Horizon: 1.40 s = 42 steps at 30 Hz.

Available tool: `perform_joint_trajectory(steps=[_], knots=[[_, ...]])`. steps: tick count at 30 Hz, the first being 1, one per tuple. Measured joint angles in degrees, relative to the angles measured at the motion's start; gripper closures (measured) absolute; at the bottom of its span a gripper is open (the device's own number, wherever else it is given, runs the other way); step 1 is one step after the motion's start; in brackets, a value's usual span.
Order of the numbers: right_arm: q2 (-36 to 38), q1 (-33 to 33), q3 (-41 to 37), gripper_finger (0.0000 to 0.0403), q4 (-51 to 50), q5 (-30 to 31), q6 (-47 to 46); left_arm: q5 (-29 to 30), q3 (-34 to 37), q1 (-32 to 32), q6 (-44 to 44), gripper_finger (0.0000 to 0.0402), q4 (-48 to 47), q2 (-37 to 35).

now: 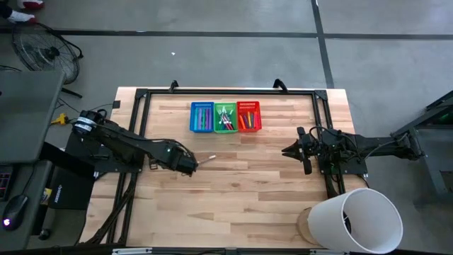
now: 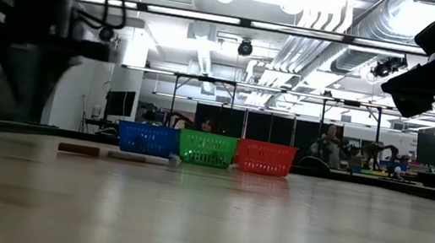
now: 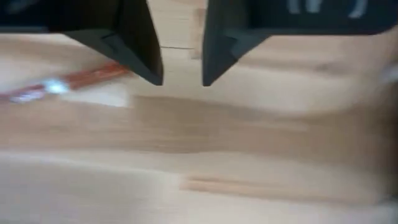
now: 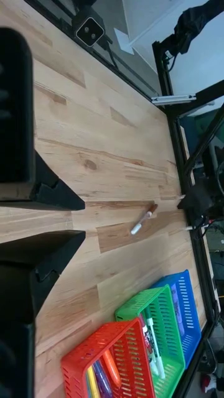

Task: Pick & Place Markers
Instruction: Put the brown marker pen into the green bin

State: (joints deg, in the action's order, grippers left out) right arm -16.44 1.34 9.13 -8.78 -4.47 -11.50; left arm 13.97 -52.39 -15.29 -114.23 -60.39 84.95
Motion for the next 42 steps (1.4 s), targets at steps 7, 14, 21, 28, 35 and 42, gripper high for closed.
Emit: perform_joint_trajectory(steps=[7, 14, 21, 28, 35, 42], knots=[[0.01, 0.0, 0.0, 0.0352, 0.0, 0.0, -0.01, -1.47, -0.93, 7.22, 34.12, 0.0198, 21.69, 2.13], [-0.01, 0.0, 0.0, 0.0353, 0.0, 0.0, 0.01, -14.15, -11.12, 12.34, 60.89, 0.0166, 20.24, 12.7], [-0.02, 0.0, 0.0, 0.0352, 0.0, 0.0, 0.01, -16.16, -18.75, 9.33, 69.39, 0.0166, 16.51, 18.23], [-0.01, 0.02, 0.0, 0.0353, -0.07, 0.0, -0.01, -15.58, -19.37, 4.73, 69.92, 0.0166, 15.29, 18.25], [0.0, 0.02, -0.02, 0.0352, 0.01, 0.0, -0.01, -14.89, -23.03, 0.9, 69.39, 0.0166, 16.77, 23.21], [-0.04, 0.0, -0.02, 0.0353, -0.03, 0.0, -0.01, -13.82, -31.14, -0.57, 66.96, 0.0166, 14.82, 32.29]])
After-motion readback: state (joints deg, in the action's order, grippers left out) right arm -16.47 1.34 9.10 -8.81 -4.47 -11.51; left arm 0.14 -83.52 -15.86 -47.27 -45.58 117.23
